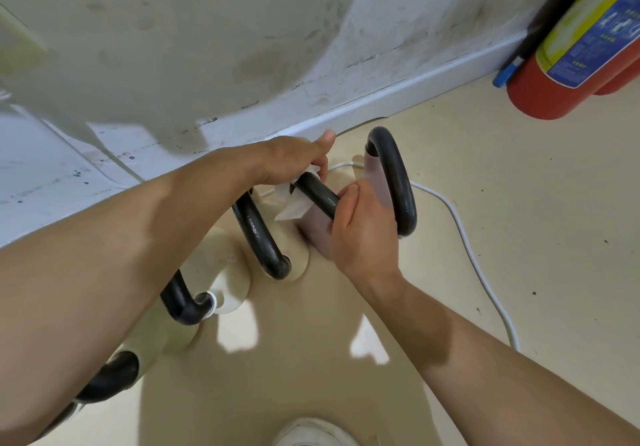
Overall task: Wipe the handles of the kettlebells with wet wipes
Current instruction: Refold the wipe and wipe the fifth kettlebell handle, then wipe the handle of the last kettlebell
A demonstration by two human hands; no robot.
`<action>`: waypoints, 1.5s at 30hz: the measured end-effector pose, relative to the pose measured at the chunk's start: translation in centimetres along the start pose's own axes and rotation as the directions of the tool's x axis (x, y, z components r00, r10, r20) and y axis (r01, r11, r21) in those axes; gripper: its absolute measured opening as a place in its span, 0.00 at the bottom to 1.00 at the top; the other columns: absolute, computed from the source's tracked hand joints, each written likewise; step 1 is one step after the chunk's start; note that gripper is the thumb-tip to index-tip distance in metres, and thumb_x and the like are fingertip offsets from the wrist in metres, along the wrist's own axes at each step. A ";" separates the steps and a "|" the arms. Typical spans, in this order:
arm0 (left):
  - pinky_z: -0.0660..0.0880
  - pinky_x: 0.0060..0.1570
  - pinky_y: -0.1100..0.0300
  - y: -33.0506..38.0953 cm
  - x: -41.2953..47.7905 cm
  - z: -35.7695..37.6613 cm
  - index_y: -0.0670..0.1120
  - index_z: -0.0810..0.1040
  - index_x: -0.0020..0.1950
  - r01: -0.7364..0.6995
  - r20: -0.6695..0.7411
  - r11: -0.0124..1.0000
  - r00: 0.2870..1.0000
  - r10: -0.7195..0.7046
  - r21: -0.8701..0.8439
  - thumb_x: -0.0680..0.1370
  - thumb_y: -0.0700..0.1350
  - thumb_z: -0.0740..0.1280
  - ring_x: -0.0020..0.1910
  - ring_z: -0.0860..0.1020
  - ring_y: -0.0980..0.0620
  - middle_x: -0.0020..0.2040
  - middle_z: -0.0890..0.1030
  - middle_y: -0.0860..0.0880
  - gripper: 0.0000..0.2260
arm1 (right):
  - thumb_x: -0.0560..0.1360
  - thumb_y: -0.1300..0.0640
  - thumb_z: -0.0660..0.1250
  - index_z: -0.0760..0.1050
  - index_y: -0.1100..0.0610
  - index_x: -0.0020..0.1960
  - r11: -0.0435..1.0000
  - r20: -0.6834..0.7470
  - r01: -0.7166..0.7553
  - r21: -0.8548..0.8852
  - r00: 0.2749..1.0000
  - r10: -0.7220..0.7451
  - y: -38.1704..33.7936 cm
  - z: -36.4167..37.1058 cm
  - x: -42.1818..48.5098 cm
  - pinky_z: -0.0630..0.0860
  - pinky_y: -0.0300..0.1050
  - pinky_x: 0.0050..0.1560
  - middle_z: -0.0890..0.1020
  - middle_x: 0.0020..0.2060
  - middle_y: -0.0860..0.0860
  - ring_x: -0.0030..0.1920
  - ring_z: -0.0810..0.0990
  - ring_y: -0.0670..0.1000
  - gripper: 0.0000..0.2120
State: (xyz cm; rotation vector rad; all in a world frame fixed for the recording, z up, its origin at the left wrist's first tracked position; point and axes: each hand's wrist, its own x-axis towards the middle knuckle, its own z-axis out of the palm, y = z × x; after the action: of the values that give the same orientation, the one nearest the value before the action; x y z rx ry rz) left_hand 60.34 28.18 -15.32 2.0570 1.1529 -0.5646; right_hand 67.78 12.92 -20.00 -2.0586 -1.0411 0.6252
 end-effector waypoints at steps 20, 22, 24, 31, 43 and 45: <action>0.57 0.76 0.44 6.2 -8.5 5.5 0.49 0.49 0.81 0.108 -0.181 0.808 0.949 -0.257 -0.580 0.82 0.64 0.42 0.77 0.61 0.41 0.78 0.63 0.41 0.31 | 0.82 0.54 0.58 0.70 0.57 0.48 0.995 -0.038 0.094 0.012 0.995 -0.093 0.2 0.3 -0.1 0.77 0.58 0.35 0.76 0.33 0.51 0.34 0.77 0.56 0.07; 0.66 0.72 0.43 6.9 -7.3 5.7 0.53 0.58 0.80 0.100 -0.073 0.383 0.908 -0.412 -0.918 0.74 0.74 0.47 0.69 0.73 0.43 0.66 0.77 0.46 0.40 | 0.83 0.56 0.57 0.73 0.59 0.51 0.997 -0.013 0.055 -0.055 0.998 -0.056 0.3 0.2 -0.2 0.78 0.58 0.41 0.77 0.37 0.51 0.38 0.78 0.58 0.09; 0.70 0.67 0.46 6.3 -6.4 5.0 0.47 0.72 0.70 0.024 0.054 -0.067 0.876 -0.479 -0.997 0.74 0.73 0.54 0.59 0.78 0.45 0.61 0.80 0.46 0.37 | 0.83 0.55 0.54 0.71 0.60 0.44 0.997 -0.069 0.072 -0.001 0.995 -0.072 0.2 0.3 -0.2 0.77 0.58 0.39 0.75 0.34 0.50 0.35 0.76 0.57 0.13; 0.69 0.66 0.42 1.4 -4.5 3.2 0.43 0.71 0.70 0.135 0.353 -0.583 0.893 -0.279 -0.801 0.75 0.59 0.62 0.61 0.77 0.37 0.64 0.78 0.40 0.29 | 0.84 0.58 0.54 0.68 0.60 0.40 0.993 -0.123 0.118 -0.005 0.985 -0.118 0.2 0.5 -0.1 0.75 0.56 0.35 0.78 0.39 0.54 0.31 0.74 0.55 0.15; 0.69 0.62 0.51 2.5 -4.5 1.2 0.41 0.66 0.45 0.060 0.319 -0.447 0.786 -0.530 -0.892 0.74 0.49 0.66 0.62 0.75 0.39 0.67 0.74 0.41 0.15 | 0.83 0.54 0.60 0.66 0.54 0.41 0.988 -0.086 0.095 -0.123 0.991 -0.106 1.1 1.3 0.2 0.65 0.43 0.32 0.70 0.33 0.44 0.31 0.71 0.46 0.13; 0.68 0.60 0.47 1.0 -3.9 1.0 0.43 0.69 0.54 0.037 0.363 -0.587 0.816 -0.449 -0.809 0.73 0.57 0.60 0.52 0.75 0.47 0.58 0.75 0.48 0.19 | 0.83 0.55 0.58 0.67 0.56 0.41 0.991 -0.087 0.084 -0.105 0.992 -0.094 1.3 1.3 0.4 0.68 0.44 0.33 0.72 0.34 0.47 0.32 0.72 0.47 0.12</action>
State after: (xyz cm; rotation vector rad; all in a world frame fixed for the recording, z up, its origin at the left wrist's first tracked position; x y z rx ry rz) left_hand 59.23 24.95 -13.02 -0.1018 1.4257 0.6229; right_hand 67.68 13.20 -21.86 -2.0943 -1.1246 0.4363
